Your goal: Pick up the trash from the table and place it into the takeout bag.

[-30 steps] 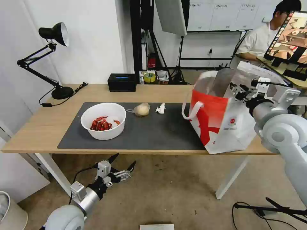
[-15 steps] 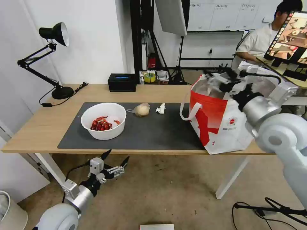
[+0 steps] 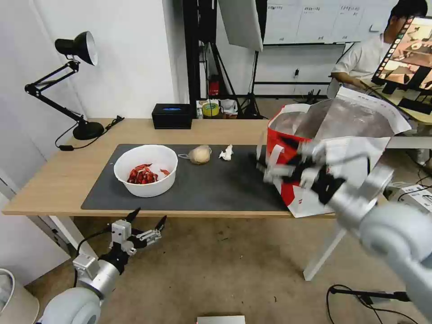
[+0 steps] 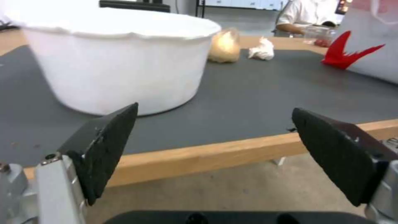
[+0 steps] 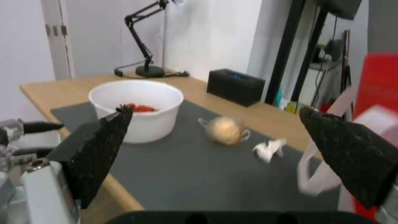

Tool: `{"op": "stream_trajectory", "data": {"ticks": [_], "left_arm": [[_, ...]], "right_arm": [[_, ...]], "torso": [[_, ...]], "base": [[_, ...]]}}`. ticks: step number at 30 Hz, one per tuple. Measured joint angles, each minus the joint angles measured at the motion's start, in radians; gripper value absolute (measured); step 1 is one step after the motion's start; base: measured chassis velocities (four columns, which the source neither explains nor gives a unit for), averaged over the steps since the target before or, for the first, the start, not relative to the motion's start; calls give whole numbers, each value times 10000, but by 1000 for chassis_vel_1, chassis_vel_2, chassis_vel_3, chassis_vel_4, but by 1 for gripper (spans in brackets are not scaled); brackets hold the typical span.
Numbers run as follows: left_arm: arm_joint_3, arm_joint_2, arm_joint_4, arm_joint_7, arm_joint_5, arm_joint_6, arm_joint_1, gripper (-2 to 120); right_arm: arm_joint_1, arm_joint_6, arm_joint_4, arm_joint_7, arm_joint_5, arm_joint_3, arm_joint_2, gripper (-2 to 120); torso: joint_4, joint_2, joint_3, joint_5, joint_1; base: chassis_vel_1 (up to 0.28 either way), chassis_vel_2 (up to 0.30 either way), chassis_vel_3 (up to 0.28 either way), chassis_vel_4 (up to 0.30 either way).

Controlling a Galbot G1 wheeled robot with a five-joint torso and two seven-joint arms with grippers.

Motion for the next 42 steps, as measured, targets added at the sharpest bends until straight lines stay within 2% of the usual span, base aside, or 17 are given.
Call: {"op": "stream_trajectory", "data": {"ticks": [7,15,21,42], "left_arm": [[-120,-272,116,-16,201,-60,254,100],[-156,-438,147,-32,330,-93,495,100],[-181,-467,295,-68,385,-137,600,100],[-148,-480,418,-46,412,-178,626,100]], "right_arm": [[-2146,1095,-55,969,-1807,-307,1406,100],[-3272,1771,-648,2252,-2185,-304,2266,100],[-3298,1772,-1023,2553,-1987,-532,2477,100],[-2900,1428,-1467,2657,-1841,-912,2580,100]], "torso": [[0,1,-1,0,0],[0,0,-1,0,0],[0,1,0,-1,-1],[1,1,0,0,1]], "base": [[0,0,0,0],[0,0,0,0],[0,0,0,0],[0,0,0,0]]}}
